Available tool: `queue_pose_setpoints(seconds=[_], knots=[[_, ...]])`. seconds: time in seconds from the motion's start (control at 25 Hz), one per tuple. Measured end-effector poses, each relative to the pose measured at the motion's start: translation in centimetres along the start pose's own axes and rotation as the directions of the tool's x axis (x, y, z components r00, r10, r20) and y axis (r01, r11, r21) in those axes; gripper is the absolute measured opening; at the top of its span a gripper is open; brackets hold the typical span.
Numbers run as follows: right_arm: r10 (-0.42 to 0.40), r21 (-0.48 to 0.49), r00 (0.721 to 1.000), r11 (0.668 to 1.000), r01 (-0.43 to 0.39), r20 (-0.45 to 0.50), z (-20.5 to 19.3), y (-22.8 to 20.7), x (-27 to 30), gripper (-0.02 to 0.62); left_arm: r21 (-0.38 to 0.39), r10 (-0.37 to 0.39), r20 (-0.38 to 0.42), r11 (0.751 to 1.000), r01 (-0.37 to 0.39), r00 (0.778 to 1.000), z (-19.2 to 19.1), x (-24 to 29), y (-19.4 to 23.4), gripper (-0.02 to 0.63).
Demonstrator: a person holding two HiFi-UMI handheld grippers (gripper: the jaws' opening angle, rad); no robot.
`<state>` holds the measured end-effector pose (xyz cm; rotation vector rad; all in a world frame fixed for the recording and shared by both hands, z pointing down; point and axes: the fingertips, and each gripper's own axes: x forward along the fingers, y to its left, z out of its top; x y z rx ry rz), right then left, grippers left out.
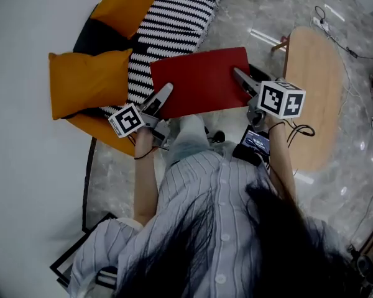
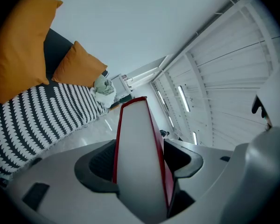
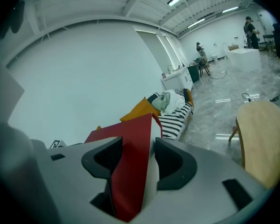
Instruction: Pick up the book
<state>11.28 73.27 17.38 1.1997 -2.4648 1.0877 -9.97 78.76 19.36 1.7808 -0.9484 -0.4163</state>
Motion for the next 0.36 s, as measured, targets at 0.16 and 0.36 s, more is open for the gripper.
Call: queue_pose_setpoints(seconds=[0.16,0.36], knots=[[-0.015,0.001,1.0,1.0,0.015,0.014,-0.2,-0.6,0.0,0.229,0.015,0.005,-0.012,1.0,-0.004,1.0,-0.5,0.3,0.6,0.324],[-0.008,0.001,1.0,1.0,0.008,0.005,-0.8,-1.1,0.6,0.229,-0.001,0.013,-0.005,1.0,-0.013,1.0,-0.9,0.5,1.5,0.324]])
